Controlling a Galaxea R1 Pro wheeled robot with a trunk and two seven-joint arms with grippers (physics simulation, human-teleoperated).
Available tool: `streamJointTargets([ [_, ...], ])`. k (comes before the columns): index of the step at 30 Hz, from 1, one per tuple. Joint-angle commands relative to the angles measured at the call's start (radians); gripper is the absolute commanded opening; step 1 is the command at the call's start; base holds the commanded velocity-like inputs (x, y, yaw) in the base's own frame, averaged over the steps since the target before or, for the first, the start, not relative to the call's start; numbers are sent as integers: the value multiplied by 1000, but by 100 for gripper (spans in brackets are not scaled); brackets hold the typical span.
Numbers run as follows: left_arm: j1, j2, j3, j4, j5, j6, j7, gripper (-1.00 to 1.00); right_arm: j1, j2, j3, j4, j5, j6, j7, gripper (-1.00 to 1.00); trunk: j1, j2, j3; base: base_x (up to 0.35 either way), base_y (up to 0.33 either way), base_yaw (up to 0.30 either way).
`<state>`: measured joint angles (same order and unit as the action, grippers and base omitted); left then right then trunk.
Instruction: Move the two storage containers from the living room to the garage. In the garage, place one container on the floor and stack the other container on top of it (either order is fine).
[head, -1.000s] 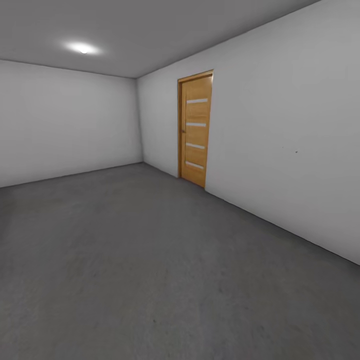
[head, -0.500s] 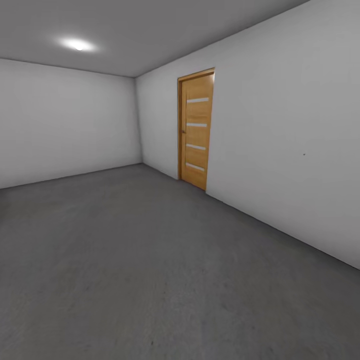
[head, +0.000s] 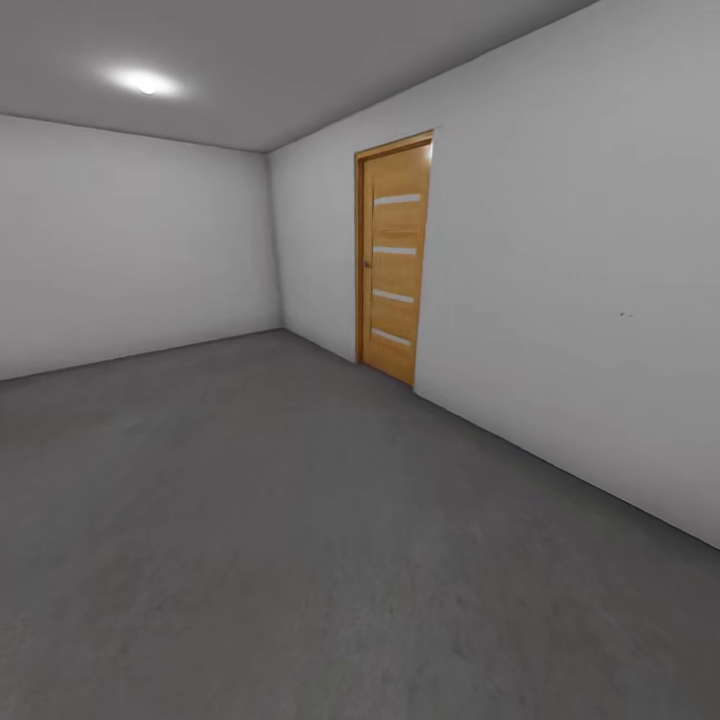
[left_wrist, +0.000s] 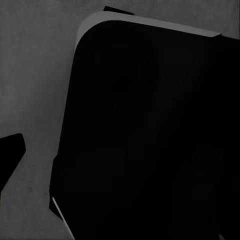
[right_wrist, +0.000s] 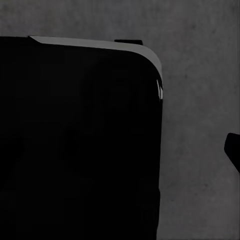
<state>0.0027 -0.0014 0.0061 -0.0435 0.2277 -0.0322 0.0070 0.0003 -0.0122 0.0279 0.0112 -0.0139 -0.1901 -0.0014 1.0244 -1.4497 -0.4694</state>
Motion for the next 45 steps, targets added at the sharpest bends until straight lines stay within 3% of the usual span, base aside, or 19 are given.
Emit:
streamJointTargets([
  [1,0,0,0,-1,6,-2,1,100,0,0,3,1,-1,-5,0,100,1,0,-1,324,0,0],
  [35,0,0,0,-1,6,-1,1,100,0,0,3,1,1,-10,0,100,1,0,-1,324,0,0],
  [42,0,0,0,-1,6,0,1,100,0,0,3,1,73,-13,0,100,1,0,-1,323,0,0],
  [45,0,0,0,-1,6,0,2,100,0,0,3,1,86,-14,0,100,1,0,-1,323,0,0],
])
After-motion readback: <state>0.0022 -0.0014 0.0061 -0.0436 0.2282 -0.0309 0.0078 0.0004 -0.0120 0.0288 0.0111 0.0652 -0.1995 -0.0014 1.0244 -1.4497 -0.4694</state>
